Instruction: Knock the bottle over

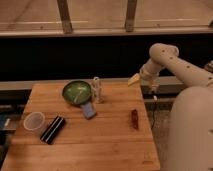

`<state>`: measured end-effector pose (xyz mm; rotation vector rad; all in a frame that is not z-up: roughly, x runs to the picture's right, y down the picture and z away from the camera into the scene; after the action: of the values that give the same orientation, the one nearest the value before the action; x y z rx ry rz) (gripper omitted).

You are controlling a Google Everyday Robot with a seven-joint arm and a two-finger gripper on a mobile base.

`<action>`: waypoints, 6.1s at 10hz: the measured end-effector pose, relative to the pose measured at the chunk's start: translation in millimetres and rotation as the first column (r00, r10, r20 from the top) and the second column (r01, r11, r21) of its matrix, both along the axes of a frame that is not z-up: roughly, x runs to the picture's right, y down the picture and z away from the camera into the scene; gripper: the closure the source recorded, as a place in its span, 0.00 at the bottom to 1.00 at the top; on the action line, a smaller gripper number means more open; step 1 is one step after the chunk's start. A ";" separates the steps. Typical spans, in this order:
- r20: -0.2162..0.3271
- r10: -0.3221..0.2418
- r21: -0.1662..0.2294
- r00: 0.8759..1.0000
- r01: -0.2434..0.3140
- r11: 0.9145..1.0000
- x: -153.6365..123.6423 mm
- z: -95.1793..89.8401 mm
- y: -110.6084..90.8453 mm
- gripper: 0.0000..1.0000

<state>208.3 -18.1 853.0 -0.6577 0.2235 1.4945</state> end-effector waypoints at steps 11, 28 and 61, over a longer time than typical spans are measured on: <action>0.000 0.000 0.000 1.000 0.000 1.000 0.0 0.0 0.0 0.20; 0.124 -0.145 0.061 0.982 0.138 0.989 -77.8 30.4 -35.3 1.00; 0.473 -0.226 0.052 0.851 0.229 0.972 -171.9 31.9 2.8 1.00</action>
<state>36.4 -15.2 884.9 -0.9495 -0.0749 1.0633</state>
